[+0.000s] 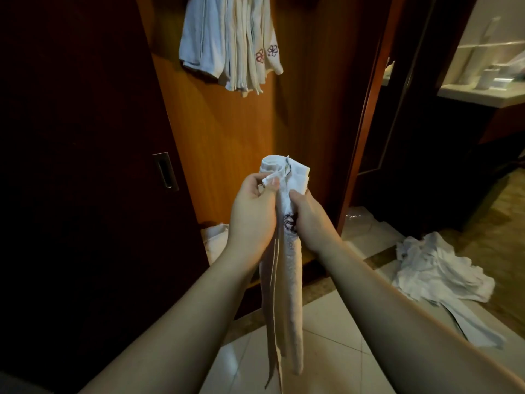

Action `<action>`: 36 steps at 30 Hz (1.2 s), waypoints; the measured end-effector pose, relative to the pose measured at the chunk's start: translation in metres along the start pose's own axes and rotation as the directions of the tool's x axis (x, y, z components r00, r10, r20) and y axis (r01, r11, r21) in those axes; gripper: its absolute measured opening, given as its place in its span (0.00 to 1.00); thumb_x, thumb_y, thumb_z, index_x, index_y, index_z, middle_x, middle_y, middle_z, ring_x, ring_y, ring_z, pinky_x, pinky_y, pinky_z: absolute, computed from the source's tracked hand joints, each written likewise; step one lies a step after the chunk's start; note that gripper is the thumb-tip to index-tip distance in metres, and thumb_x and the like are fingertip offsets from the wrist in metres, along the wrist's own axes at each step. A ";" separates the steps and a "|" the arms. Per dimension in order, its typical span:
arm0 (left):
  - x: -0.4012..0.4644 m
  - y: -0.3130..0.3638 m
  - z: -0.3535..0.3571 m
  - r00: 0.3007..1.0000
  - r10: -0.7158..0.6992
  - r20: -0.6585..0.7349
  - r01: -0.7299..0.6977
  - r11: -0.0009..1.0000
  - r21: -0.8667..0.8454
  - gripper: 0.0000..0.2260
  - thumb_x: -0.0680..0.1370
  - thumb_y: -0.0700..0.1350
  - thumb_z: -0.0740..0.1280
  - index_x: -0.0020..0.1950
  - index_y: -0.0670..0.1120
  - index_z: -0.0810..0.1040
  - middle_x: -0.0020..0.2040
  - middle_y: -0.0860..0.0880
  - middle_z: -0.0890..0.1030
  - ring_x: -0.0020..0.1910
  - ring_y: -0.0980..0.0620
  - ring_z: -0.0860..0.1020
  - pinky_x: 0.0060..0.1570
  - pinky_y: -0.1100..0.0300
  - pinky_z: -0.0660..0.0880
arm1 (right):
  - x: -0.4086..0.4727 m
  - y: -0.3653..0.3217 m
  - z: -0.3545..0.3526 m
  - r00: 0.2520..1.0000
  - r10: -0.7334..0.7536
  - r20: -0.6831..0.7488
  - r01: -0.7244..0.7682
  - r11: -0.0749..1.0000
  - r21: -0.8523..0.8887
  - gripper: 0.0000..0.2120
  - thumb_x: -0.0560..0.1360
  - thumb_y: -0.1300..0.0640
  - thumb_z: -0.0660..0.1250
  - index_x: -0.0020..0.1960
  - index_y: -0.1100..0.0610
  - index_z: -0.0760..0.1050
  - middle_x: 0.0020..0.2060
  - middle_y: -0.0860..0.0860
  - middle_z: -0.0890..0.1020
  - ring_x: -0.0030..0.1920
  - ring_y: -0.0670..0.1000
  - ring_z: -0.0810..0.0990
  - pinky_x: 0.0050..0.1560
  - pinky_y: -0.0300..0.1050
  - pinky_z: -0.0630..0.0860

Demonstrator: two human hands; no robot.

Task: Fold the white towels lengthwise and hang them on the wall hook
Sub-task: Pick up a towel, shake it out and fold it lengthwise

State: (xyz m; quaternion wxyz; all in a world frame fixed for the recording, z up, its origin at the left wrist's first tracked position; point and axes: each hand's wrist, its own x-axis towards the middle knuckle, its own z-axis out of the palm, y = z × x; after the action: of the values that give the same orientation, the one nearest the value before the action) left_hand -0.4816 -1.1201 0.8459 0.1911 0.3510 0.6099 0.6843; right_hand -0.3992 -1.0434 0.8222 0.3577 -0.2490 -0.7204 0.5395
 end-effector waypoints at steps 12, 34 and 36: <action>0.007 0.044 -0.007 0.856 -0.283 0.433 0.239 0.959 0.155 0.24 0.84 0.60 0.52 0.69 0.47 0.76 0.60 0.52 0.79 0.55 0.61 0.77 0.48 0.68 0.67 | 0.006 0.010 -0.008 0.977 -0.148 0.151 0.183 0.951 -0.251 0.25 0.76 0.53 0.69 0.69 0.41 0.63 0.61 0.44 0.79 0.63 0.44 0.77 0.65 0.45 0.74; 0.064 -0.018 -0.033 0.836 -0.150 0.528 0.248 0.961 -0.121 0.06 0.71 0.48 0.76 0.47 0.55 0.88 0.45 0.52 0.87 0.43 0.56 0.84 0.38 0.65 0.78 | 0.064 -0.039 -0.051 0.967 0.104 0.233 -0.221 0.801 0.556 0.21 0.71 0.58 0.62 0.61 0.63 0.76 0.57 0.63 0.83 0.59 0.62 0.83 0.59 0.57 0.80; 0.064 -0.013 -0.026 0.828 -0.108 0.549 0.235 0.958 -0.166 0.08 0.73 0.45 0.75 0.51 0.52 0.87 0.50 0.48 0.86 0.47 0.51 0.85 0.41 0.61 0.80 | 0.066 -0.041 -0.053 0.953 0.101 0.286 -0.249 0.798 0.548 0.19 0.75 0.57 0.60 0.63 0.62 0.76 0.57 0.62 0.83 0.59 0.62 0.82 0.57 0.56 0.81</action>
State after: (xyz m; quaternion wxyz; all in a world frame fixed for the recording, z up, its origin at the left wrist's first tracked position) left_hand -0.5459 -1.0914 0.8494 0.4532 0.4469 0.4796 0.6040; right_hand -0.3977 -0.9746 0.8861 0.2740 -0.1268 -0.5341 0.7897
